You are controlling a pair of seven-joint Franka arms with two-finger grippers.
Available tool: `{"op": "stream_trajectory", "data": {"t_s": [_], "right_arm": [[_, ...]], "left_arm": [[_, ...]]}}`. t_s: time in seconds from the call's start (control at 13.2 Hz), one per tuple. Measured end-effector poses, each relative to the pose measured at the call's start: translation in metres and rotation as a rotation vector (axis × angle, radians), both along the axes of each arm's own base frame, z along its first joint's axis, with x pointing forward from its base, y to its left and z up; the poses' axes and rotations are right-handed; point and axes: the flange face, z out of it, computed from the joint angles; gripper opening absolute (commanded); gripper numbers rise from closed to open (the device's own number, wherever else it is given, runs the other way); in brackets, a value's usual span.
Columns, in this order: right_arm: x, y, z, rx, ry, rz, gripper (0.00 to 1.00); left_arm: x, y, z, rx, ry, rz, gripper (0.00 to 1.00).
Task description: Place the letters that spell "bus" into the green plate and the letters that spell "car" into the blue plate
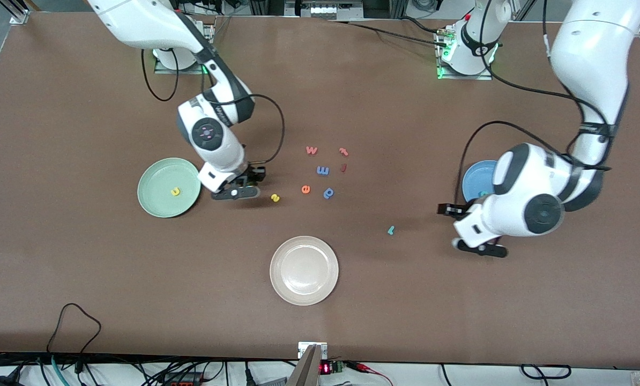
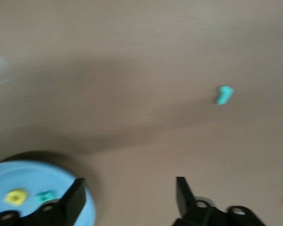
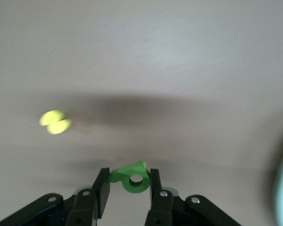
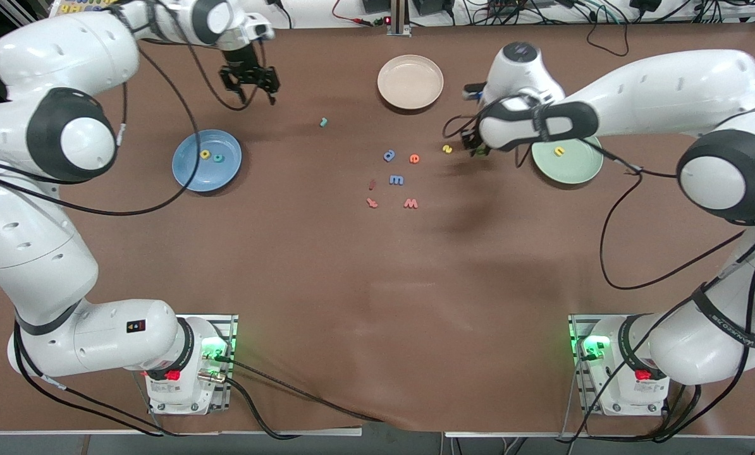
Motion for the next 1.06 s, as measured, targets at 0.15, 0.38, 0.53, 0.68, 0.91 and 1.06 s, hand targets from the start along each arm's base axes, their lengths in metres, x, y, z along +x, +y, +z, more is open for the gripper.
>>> {"op": "stream_trajectory", "data": {"t_s": [0.15,0.38,0.53,0.68,0.91,1.06], "right_arm": [[0.020,-0.052,0.013,-0.028,0.016,-0.001,0.09],[0.038,-0.132,0.004,-0.059,0.046,0.009,0.11],[0.038,-0.165,-0.006,-0.069,0.070,0.010,0.21],[0.034,-0.186,-0.015,-0.078,0.093,0.015,0.42],[0.029,-0.199,-0.022,-0.082,0.111,0.020,0.86],[0.028,-0.198,-0.024,-0.082,0.115,0.021,1.00]], "left_arm": [[0.000,-0.038,-0.019,-0.027,-0.045,-0.010,0.69],[-0.002,-0.066,-0.056,-0.054,-0.058,0.009,0.65],[-0.008,-0.098,-0.071,-0.063,-0.091,-0.016,0.60],[-0.013,-0.116,-0.081,-0.050,-0.114,-0.030,0.55],[-0.008,-0.114,-0.087,-0.054,-0.138,-0.020,0.51],[-0.006,-0.112,-0.094,-0.044,-0.155,-0.030,0.50]]}}
